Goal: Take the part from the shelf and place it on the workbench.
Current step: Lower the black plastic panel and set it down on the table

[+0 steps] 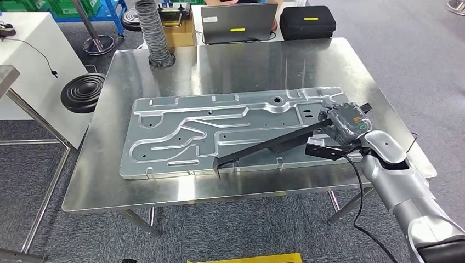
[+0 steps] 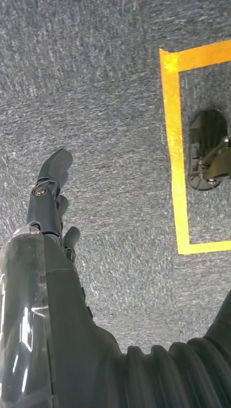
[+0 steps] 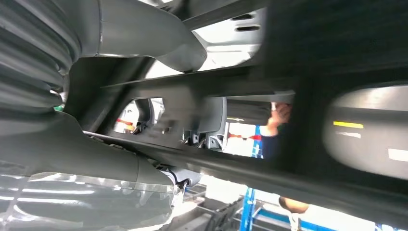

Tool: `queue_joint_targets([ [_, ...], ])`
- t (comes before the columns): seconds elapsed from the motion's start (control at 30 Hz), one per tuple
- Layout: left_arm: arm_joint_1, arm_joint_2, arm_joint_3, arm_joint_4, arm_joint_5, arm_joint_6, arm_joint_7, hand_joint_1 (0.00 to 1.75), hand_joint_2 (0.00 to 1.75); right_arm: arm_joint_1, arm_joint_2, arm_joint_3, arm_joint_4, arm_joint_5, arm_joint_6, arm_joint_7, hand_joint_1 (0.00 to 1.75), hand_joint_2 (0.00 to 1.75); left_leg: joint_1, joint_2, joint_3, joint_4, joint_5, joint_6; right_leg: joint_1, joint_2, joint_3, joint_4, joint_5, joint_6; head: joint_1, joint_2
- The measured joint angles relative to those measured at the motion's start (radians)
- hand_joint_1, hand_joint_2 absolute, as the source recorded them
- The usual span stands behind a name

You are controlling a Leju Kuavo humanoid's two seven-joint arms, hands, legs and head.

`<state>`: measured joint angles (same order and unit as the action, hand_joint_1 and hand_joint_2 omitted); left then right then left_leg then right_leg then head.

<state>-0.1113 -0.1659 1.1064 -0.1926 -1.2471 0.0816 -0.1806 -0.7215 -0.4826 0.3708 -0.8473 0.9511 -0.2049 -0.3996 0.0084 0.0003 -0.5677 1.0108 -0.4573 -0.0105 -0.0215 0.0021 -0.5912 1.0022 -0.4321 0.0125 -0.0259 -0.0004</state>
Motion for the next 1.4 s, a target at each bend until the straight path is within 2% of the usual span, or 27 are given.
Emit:
queue_joint_targets([
  [0.07,0.000,0.000,0.000,0.000,0.001,0.001,0.000,0.00,1.75,-0.029,0.000,0.001,0.011,0.002,0.013,0.003,1.24,1.75,0.002,0.000,-0.036,0.078,-0.043,-0.008,-0.003,-0.001,0.002,-0.003,0.001,-0.011,0.000,0.000],
  [0.13,0.002,0.000,0.000,0.000,0.003,0.002,-0.001,0.00,1.75,-0.065,0.000,0.001,0.025,0.006,0.026,0.007,1.24,1.75,0.003,0.000,-0.109,0.220,-0.104,-0.013,-0.001,-0.001,0.002,-0.002,-0.001,-0.017,0.000,0.000],
  [0.17,0.003,0.000,0.000,0.000,0.004,0.002,-0.001,0.00,1.75,-0.084,0.000,0.002,0.034,0.009,0.034,0.009,1.24,1.75,0.003,0.000,-0.141,0.276,-0.119,-0.014,0.000,0.000,0.003,-0.002,-0.002,-0.018,0.000,0.000],
  [0.2,0.005,0.000,0.000,0.000,0.005,0.002,-0.002,0.00,1.75,-0.103,0.000,0.002,0.042,0.012,0.041,0.011,1.24,1.75,0.003,0.000,-0.157,0.296,-0.113,-0.013,0.001,0.000,0.004,-0.002,-0.004,-0.018,0.000,0.000],
  [0.23,0.006,0.000,0.000,0.000,0.005,0.002,-0.004,0.00,1.75,-0.121,-0.001,0.002,0.050,0.014,0.049,0.012,1.24,1.75,0.003,0.000,-0.153,0.275,-0.086,-0.011,0.002,0.001,0.008,-0.001,-0.007,-0.016,0.000,0.000],
  [0.3,0.007,0.001,0.000,0.000,0.004,0.002,-0.005,0.00,1.75,-0.157,-0.005,0.003,0.062,0.015,0.059,0.014,1.24,1.75,0.003,-0.001,-0.103,0.144,-0.005,-0.002,0.002,0.001,0.017,-0.001,-0.015,-0.012,0.000,0.000],
  [0.37,0.006,0.002,0.000,0.000,0.001,0.001,-0.005,0.00,1.75,-0.186,-0.014,0.003,0.073,0.014,0.063,0.014,1.24,1.75,0.000,-0.001,-0.054,0.030,0.040,0.009,0.005,0.001,0.022,0.001,-0.022,-0.002,0.000,0.000],
  [0.4,0.006,0.002,0.000,0.000,0.000,0.000,-0.005,0.00,1.75,-0.196,-0.020,0.003,0.078,0.014,0.064,0.013,1.24,1.75,-0.002,-0.002,-0.045,0.007,0.042,0.013,0.006,0.001,0.021,0.001,-0.024,0.003,0.000,0.000],
  [0.47,0.006,0.002,0.000,0.000,-0.001,-0.002,-0.006,0.00,1.75,-0.206,-0.033,0.003,0.083,0.013,0.065,0.013,1.24,1.75,-0.003,-0.004,-0.041,0.001,0.038,0.023,0.006,0.000,0.022,-0.002,-0.027,0.016,0.000,0.000],
  [0.53,0.004,0.002,0.000,0.000,-0.001,-0.002,-0.007,0.00,1.75,-0.211,-0.046,0.003,0.085,0.013,0.067,0.012,1.24,1.75,-0.001,-0.005,-0.034,-0.008,0.038,0.035,0.002,-0.002,0.013,0.023,-0.044,0.026,0.000,0.000],
  [0.57,0.003,0.002,0.000,0.000,-0.001,-0.003,-0.008,0.00,1.75,-0.215,-0.052,0.003,0.085,0.013,0.069,0.013,1.24,1.75,0.000,-0.006,-0.030,-0.012,0.038,0.040,0.000,-0.002,-0.008,0.065,-0.064,0.030,0.000,0.000],
  [0.63,0.000,0.002,-0.001,0.000,-0.002,-0.005,-0.008,0.00,1.75,-0.222,-0.062,0.003,0.087,0.013,0.076,0.016,1.24,1.75,-0.001,-0.006,-0.026,-0.013,0.033,0.048,-0.001,-0.002,-0.082,0.197,-0.114,0.035,0.000,0.000],
  [0.67,0.000,0.001,-0.001,0.000,-0.002,-0.007,-0.009,0.00,1.75,-0.223,-0.065,0.004,0.089,0.013,0.079,0.018,1.24,1.75,-0.001,-0.006,-0.023,-0.013,0.029,0.049,-0.001,-0.002,-0.119,0.255,-0.128,0.038,0.000,0.000],
  [0.7,0.000,0.001,-0.001,0.000,-0.003,-0.008,-0.009,0.00,1.75,-0.223,-0.068,0.004,0.090,0.013,0.081,0.020,1.24,1.75,-0.002,-0.006,-0.019,-0.012,0.024,0.050,-0.002,-0.002,-0.143,0.284,-0.123,0.040,0.000,0.000],
  [0.73,0.001,0.001,-0.001,0.000,-0.003,-0.009,-0.009,0.00,1.75,-0.224,-0.070,0.004,0.091,0.013,0.082,0.021,1.24,1.75,-0.002,-0.006,-0.013,-0.011,0.019,0.049,-0.002,-0.002,-0.147,0.272,-0.096,0.040,0.000,0.000],
  [0.77,0.001,0.000,-0.001,0.000,-0.004,-0.009,-0.009,0.00,1.75,-0.226,-0.073,0.004,0.091,0.013,0.083,0.022,1.24,1.75,-0.001,-0.007,-0.005,-0.009,0.012,0.048,-0.002,-0.002,-0.133,0.224,-0.054,0.040,0.000,0.000],
  [0.83,0.000,-0.001,-0.002,0.000,-0.005,-0.010,-0.009,0.00,1.75,-0.234,-0.081,0.005,0.091,0.013,0.085,0.024,1.24,1.75,-0.004,-0.008,0.009,-0.004,-0.004,0.042,0.000,-0.004,-0.081,0.092,0.023,0.034,0.000,0.000],
  [0.87,0.000,-0.001,-0.002,0.000,-0.005,-0.010,-0.008,0.00,1.75,-0.238,-0.084,0.006,0.092,0.013,0.087,0.025,1.24,1.75,-0.005,-0.009,0.011,-0.001,-0.010,0.037,0.002,-0.004,-0.061,0.046,0.036,0.029,0.000,0.000],
  [0.93,0.000,-0.001,-0.003,0.000,-0.005,-0.010,-0.008,0.00,1.75,-0.244,-0.087,0.008,0.092,0.013,0.090,0.028,1.24,1.75,-0.008,-0.008,0.011,0.001,-0.017,0.028,0.008,-0.002,-0.049,0.018,0.029,0.017,0.000,0.000],
  [1.03,-0.001,-0.001,-0.004,0.000,-0.005,-0.010,-0.008,0.00,1.75,-0.247,-0.090,0.008,0.092,0.013,0.092,0.029,1.24,1.75,-0.008,-0.006,0.008,0.016,-0.034,0.012,0.003,0.000,-0.042,0.011,0.019,0.000,0.000,0.000],
  [1.1,-0.002,-0.001,-0.005,0.000,-0.004,-0.010,-0.008,0.00,1.75,-0.251,-0.090,0.010,0.094,0.013,0.091,0.029,1.24,1.75,-0.006,-0.006,-0.035,0.106,-0.075,0.003,0.000,-0.001,-0.032,0.007,0.015,-0.010,0.000,0.000],
  [1.17,-0.001,-0.001,-0.005,0.000,-0.004,-0.010,-0.008,0.00,1.75,-0.253,-0.089,0.013,0.097,0.012,0.090,0.029,1.24,1.75,-0.004,-0.005,-0.111,0.237,-0.116,-0.001,0.001,-0.001,-0.025,0.008,0.008,-0.015,0.000,0.000],
  [1.2,0.000,-0.001,-0.005,0.000,-0.003,-0.010,-0.008,0.00,1.75,-0.253,-0.088,0.016,0.098,0.012,0.089,0.028,1.24,1.75,-0.004,-0.005,-0.139,0.276,-0.118,0.000,0.002,0.000,-0.021,0.008,0.005,-0.016,0.000,0.000],
  [1.23,0.000,-0.001,-0.005,0.000,-0.002,-0.009,-0.008,0.00,1.75,-0.253,-0.087,0.018,0.100,0.012,0.089,0.028,1.24,1.75,-0.004,-0.005,-0.151,0.278,-0.100,0.001,0.003,0.000,-0.016,0.008,0.002,-0.016,0.000,0.000],
  [1.27,0.001,-0.001,-0.005,0.000,-0.001,-0.009,-0.009,0.00,1.75,-0.254,-0.086,0.021,0.101,0.012,0.089,0.028,1.24,1.75,-0.004,-0.005,-0.144,0.243,-0.064,0.004,0.004,0.001,-0.010,0.008,-0.002,-0.015,0.000,0.000],
  [1.33,0.001,0.000,-0.005,0.000,0.000,-0.008,-0.012,0.00,1.75,-0.255,-0.084,0.024,0.101,0.012,0.089,0.028,1.24,1.75,-0.006,-0.006,-0.096,0.114,0.016,0.016,0.007,0.002,0.002,0.008,-0.011,-0.011,0.000,0.000],
  [1.4,0.000,0.000,-0.005,0.000,0.001,-0.006,-0.014,0.00,1.75,-0.258,-0.083,0.026,0.104,0.010,0.089,0.028,1.24,1.75,-0.010,-0.006,-0.060,0.027,0.044,0.025,0.009,0.003,0.005,0.009,-0.016,-0.003,0.000,0.000],
])
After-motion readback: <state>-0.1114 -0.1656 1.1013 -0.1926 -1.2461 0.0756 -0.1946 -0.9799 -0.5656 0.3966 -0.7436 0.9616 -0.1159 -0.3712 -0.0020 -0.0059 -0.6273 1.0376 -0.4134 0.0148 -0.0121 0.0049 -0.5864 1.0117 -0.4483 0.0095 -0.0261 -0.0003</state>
